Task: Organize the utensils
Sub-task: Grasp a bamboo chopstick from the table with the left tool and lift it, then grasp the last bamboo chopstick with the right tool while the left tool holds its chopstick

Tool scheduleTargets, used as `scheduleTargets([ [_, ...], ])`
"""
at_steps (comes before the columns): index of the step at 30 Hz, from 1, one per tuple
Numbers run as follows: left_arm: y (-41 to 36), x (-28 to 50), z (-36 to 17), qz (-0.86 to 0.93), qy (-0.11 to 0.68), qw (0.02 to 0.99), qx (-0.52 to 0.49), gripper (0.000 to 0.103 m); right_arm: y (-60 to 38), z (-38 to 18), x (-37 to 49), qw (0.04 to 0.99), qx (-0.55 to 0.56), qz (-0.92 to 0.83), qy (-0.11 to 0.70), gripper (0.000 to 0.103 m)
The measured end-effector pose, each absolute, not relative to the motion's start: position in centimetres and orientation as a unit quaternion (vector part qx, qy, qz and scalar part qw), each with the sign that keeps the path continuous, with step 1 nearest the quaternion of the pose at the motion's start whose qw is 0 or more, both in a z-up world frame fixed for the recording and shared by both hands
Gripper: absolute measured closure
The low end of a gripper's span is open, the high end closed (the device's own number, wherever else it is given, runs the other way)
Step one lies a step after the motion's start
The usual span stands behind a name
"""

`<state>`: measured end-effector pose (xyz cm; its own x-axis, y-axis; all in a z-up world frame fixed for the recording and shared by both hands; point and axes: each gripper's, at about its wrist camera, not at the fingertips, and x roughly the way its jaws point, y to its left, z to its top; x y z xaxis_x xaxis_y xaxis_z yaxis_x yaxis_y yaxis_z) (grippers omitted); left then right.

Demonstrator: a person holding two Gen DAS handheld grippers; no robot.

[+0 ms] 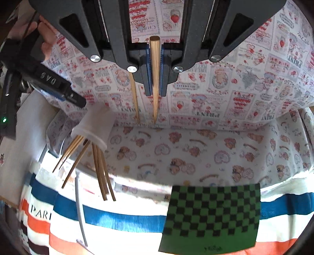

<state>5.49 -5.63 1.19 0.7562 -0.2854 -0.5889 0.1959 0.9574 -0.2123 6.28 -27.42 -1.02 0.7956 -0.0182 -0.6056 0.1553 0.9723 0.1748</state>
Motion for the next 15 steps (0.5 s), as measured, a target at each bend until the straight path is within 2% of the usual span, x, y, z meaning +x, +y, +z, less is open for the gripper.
scheduleTargets([
  [5,-4.1,4.3,3.6,-0.124,0.266,0.952,-0.09,0.097,-26.7,-1.2,6.4,0.937,0.108,-0.015,0.333,0.026],
  [7,-3.7,4.5,3.8,-0.115,0.263,0.954,-0.09,0.097,-25.8,-1.4,6.5,0.931,0.103,0.008,0.351,0.027],
  [11,-3.4,4.5,4.2,-0.095,0.262,0.956,-0.095,0.097,-22.6,-2.2,6.6,0.914,0.079,0.089,0.388,0.034],
  [15,-3.2,4.2,4.3,-0.076,0.246,0.962,-0.089,0.097,-19.5,-3.2,6.2,0.909,0.013,0.101,0.404,0.036],
])
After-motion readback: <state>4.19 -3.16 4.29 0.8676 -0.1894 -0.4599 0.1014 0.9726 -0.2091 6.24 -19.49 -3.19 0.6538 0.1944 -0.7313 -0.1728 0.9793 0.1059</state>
